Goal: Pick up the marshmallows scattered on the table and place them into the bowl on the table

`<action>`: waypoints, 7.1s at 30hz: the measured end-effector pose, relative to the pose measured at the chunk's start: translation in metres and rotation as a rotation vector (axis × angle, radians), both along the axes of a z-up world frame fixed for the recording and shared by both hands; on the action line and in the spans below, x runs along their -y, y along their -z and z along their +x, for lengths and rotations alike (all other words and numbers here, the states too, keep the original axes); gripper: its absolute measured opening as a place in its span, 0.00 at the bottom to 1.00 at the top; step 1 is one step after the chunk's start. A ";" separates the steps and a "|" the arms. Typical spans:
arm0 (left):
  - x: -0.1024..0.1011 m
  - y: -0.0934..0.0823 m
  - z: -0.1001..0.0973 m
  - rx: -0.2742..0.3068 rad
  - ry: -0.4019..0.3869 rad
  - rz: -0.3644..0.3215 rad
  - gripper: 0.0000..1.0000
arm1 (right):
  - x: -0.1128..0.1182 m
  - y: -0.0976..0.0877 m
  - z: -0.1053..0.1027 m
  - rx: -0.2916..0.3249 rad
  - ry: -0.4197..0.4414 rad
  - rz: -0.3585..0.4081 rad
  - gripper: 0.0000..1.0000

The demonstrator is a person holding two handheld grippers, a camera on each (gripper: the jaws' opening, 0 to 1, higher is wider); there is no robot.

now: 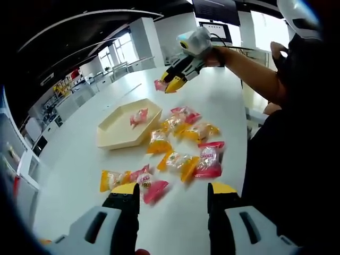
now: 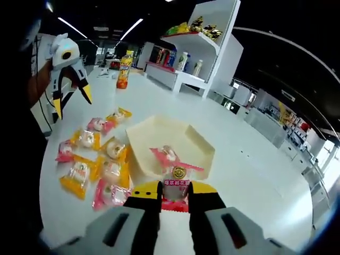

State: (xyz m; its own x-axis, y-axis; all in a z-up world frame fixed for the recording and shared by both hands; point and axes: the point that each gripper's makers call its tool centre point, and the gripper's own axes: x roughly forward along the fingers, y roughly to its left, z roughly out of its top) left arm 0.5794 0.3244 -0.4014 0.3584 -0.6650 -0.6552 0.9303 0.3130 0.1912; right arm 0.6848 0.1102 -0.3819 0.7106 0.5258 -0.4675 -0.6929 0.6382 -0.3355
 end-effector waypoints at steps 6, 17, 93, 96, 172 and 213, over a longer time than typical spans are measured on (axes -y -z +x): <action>0.001 -0.004 -0.001 0.005 0.003 -0.012 0.50 | -0.006 0.004 0.002 0.010 -0.012 -0.019 0.19; -0.003 -0.003 0.003 0.004 -0.009 -0.010 0.50 | -0.017 -0.005 0.003 0.028 -0.041 0.012 0.19; -0.021 0.009 0.007 0.000 -0.059 0.011 0.50 | -0.060 0.002 0.029 0.057 -0.142 -0.003 0.20; -0.022 0.010 0.007 -0.001 -0.060 0.012 0.50 | -0.062 0.003 0.031 0.056 -0.147 -0.001 0.20; -0.028 0.010 0.015 0.001 -0.065 0.010 0.50 | -0.082 0.009 0.058 0.047 -0.103 0.057 0.20; -0.025 0.006 0.013 0.007 -0.056 0.000 0.50 | -0.081 0.010 0.056 -0.006 -0.060 0.132 0.58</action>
State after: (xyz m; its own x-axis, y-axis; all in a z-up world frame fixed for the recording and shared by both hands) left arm 0.5925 0.3496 -0.4073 0.4000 -0.6434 -0.6526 0.9098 0.3648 0.1980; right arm 0.7404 0.1916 -0.3919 0.6734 0.6245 -0.3956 -0.7329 0.6340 -0.2467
